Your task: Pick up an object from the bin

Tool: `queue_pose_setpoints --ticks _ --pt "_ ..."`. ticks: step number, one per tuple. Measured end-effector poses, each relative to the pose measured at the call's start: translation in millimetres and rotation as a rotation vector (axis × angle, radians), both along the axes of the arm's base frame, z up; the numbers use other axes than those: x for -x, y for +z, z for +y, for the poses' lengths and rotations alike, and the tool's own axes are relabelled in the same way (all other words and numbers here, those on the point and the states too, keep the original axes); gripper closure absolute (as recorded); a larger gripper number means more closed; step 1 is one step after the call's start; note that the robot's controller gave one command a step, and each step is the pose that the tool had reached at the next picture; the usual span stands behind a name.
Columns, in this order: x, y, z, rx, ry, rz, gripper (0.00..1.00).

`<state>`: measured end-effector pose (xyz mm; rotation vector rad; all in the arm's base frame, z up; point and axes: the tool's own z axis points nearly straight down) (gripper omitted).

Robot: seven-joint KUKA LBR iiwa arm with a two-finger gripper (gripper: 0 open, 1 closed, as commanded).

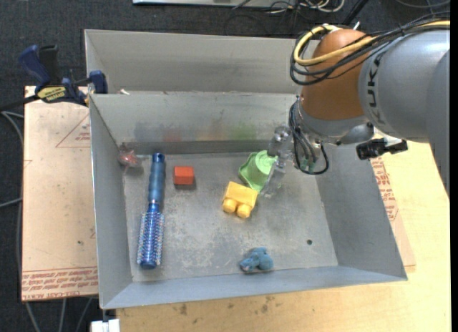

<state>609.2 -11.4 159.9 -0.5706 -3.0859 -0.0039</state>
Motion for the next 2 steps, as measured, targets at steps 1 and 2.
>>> queue_pose_setpoints --ticks 1,2 --pt "-40.5 -90.2 35.1 0.0 0.123 -0.005 0.0" --pt "28.1 -87.3 11.3 0.002 0.043 -0.006 0.0"
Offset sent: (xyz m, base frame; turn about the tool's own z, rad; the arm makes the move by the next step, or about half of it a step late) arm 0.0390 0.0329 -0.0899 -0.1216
